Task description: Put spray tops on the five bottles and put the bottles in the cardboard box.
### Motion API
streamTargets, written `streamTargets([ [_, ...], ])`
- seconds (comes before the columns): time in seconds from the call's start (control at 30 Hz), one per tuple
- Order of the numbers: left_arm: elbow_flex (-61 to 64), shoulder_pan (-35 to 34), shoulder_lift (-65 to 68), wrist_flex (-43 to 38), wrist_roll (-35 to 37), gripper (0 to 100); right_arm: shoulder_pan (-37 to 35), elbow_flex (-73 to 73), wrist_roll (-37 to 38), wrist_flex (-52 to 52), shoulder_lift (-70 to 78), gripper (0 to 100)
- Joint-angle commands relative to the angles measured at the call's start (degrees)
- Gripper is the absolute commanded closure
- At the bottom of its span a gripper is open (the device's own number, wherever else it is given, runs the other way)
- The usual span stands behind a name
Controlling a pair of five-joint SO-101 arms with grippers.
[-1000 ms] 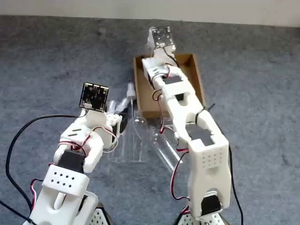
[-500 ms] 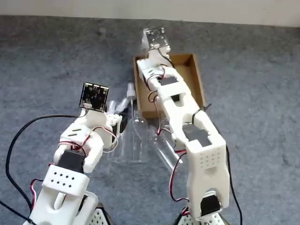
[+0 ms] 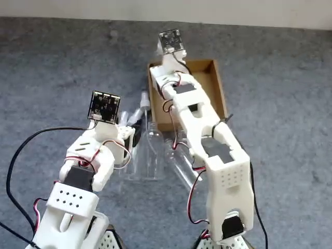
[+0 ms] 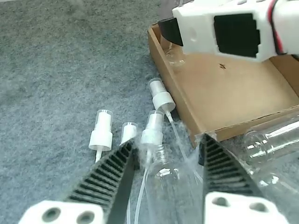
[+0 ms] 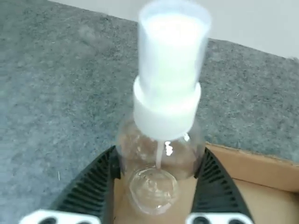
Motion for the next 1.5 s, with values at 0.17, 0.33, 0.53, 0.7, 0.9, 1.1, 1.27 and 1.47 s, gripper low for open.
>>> streamTargets([
  [0.17, -0.3, -0.3, 0.1, -1.1, 0.4, 84, -1.0, -2.1, 0.2, 1.1, -0.8, 77.7],
  [0.33, -0.3, -0.3, 0.1, -1.1, 0.4, 84, -1.2, -2.2, 0.2, 1.1, -0.9, 77.7],
  [0.53, -0.3, -0.3, 0.1, -1.1, 0.4, 84, -1.0, -2.2, 0.0, 1.1, -2.8, 77.5],
  [0.7, -0.3, -0.3, 0.1, -1.1, 0.4, 84, -0.9, -2.2, 0.0, 1.2, -5.8, 77.5],
  [0.9, -0.3, -0.3, 0.1, -1.1, 0.4, 84, -1.1, -2.2, -0.1, 1.2, -11.0, 77.5],
  [1.1, -0.3, -0.3, 0.1, -1.1, 0.4, 84, -0.8, -2.2, -0.1, 3.2, -17.4, 77.6],
  [1.27, -0.3, -0.3, 0.1, -1.1, 0.4, 84, 0.0, -2.2, -0.1, 12.3, -24.9, 77.7],
  [1.47, -0.3, -0.3, 0.1, -1.1, 0.4, 84, 1.6, -2.1, 0.2, 22.5, -34.7, 77.7],
])
